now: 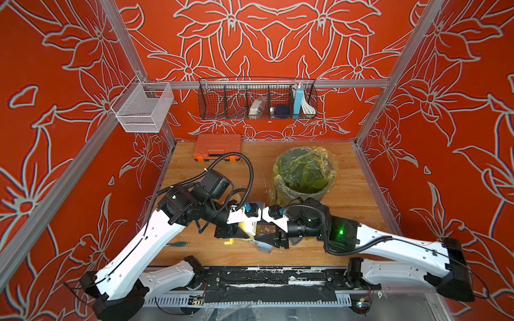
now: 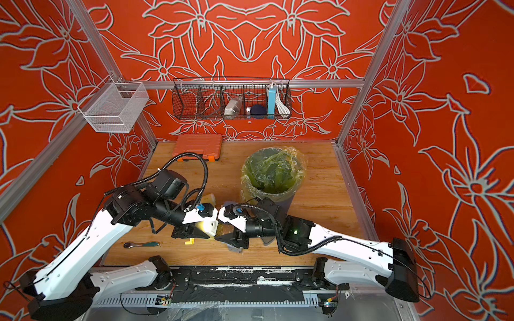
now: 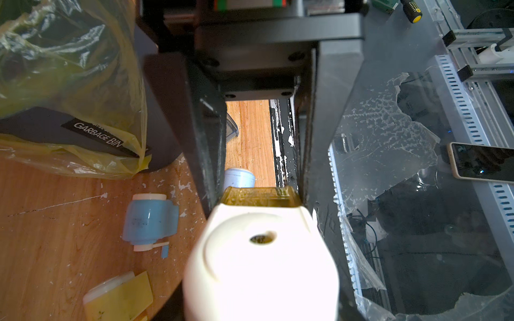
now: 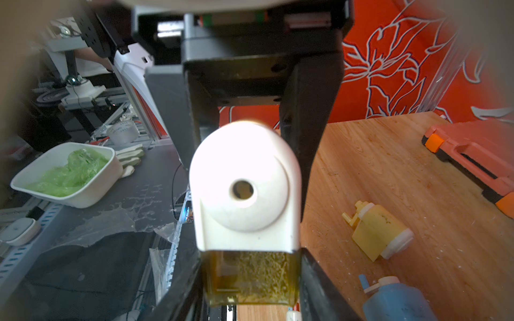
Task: Take out the pencil sharpener tray and clean the shavings
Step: Open the container of the pencil sharpener.
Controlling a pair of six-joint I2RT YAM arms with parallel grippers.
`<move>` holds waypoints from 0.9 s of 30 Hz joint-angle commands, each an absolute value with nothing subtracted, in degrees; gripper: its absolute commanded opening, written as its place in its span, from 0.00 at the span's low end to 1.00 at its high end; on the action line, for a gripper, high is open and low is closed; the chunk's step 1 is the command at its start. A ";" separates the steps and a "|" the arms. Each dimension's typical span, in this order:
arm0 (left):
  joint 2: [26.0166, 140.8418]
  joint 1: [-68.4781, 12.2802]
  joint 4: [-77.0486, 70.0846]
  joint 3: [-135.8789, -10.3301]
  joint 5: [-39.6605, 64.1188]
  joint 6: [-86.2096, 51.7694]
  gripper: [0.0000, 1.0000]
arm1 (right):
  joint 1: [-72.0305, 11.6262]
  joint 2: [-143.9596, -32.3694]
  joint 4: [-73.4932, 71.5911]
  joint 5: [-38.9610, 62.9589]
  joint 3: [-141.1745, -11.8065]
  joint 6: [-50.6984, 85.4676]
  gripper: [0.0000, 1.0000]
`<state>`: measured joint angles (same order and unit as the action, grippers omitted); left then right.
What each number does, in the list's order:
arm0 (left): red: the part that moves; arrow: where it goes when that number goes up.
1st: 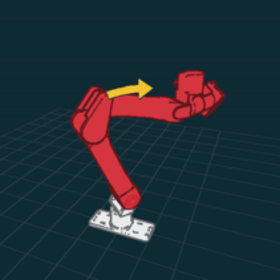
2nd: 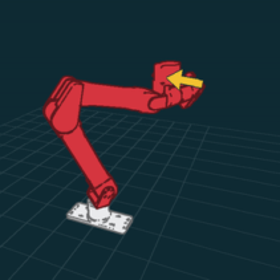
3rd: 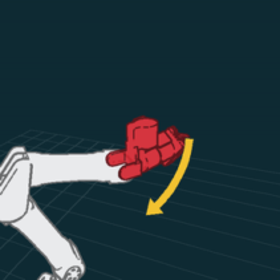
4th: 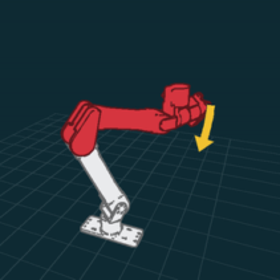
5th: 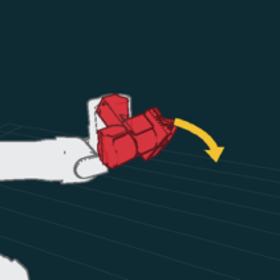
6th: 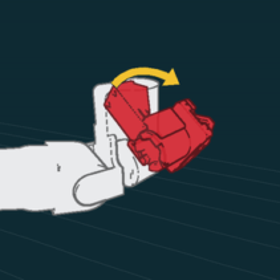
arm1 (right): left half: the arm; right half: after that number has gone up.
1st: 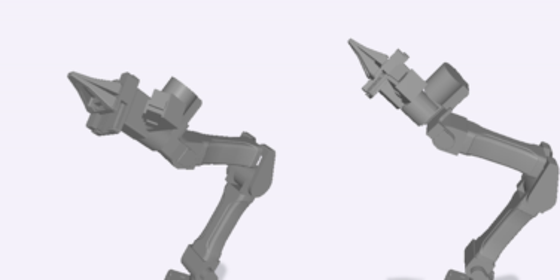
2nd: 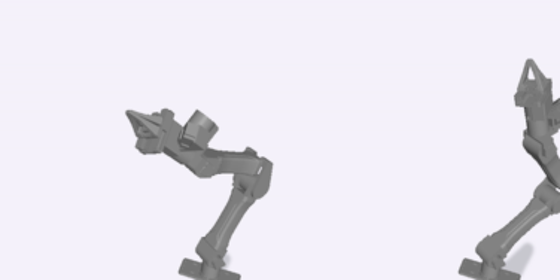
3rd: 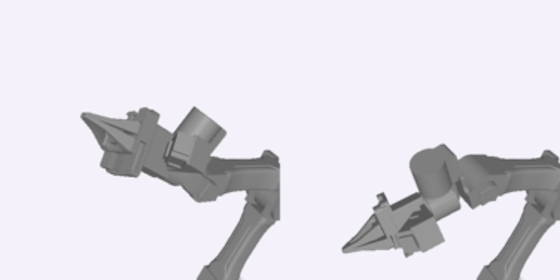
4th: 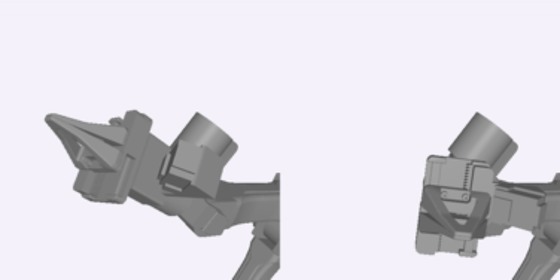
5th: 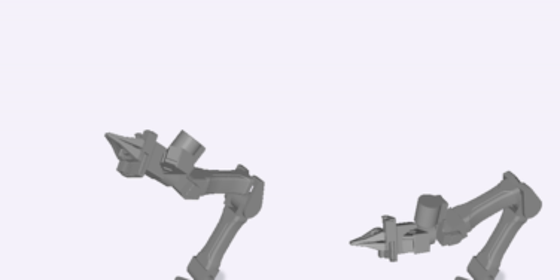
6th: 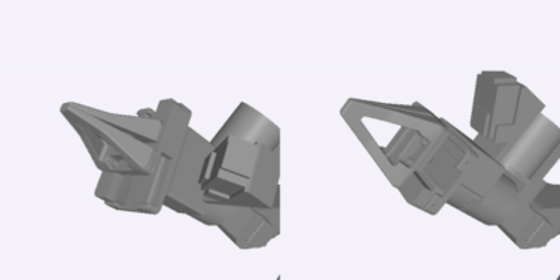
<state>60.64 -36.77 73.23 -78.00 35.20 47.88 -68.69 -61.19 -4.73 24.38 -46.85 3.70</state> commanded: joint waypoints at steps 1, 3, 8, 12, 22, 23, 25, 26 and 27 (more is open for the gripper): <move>60.43 -37.46 72.42 -78.84 36.65 47.51 0.00 | -68.70 -61.51 -5.74 24.03 -46.50 4.94 0.42; 60.30 -37.61 72.26 -78.68 36.65 47.30 0.00 | -68.69 -61.78 -5.16 23.52 -46.90 5.56 0.30; 60.03 -37.95 72.42 -78.14 36.65 46.96 0.00 | -68.66 -61.90 -3.48 21.47 -47.38 6.60 0.00; 60.55 -38.41 74.52 -77.55 35.50 47.22 0.00 | -68.71 -59.92 -4.38 18.80 -45.91 6.50 0.00; 59.74 -40.25 76.24 -75.15 33.46 46.57 0.00 | -66.01 -54.06 -2.81 18.91 -43.18 7.39 0.00; 59.93 -40.47 76.54 -75.07 33.16 46.58 0.00 | -65.76 -53.56 -2.28 19.05 -43.12 7.45 0.00; 60.11 -40.67 76.73 -74.89 32.81 46.71 0.00 | -65.44 -52.78 -1.49 19.42 -43.03 7.31 0.00; 60.20 -40.70 76.81 -74.81 32.65 46.76 0.00 | -65.39 -52.33 -1.04 19.35 -43.05 7.23 0.00; 60.31 -40.78 76.94 -74.71 32.56 46.76 0.00 | -65.26 -51.85 -0.76 19.41 -42.92 7.22 0.00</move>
<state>60.93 -40.14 69.97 -75.42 34.15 46.30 -67.16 -54.11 -1.23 22.74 -43.18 4.91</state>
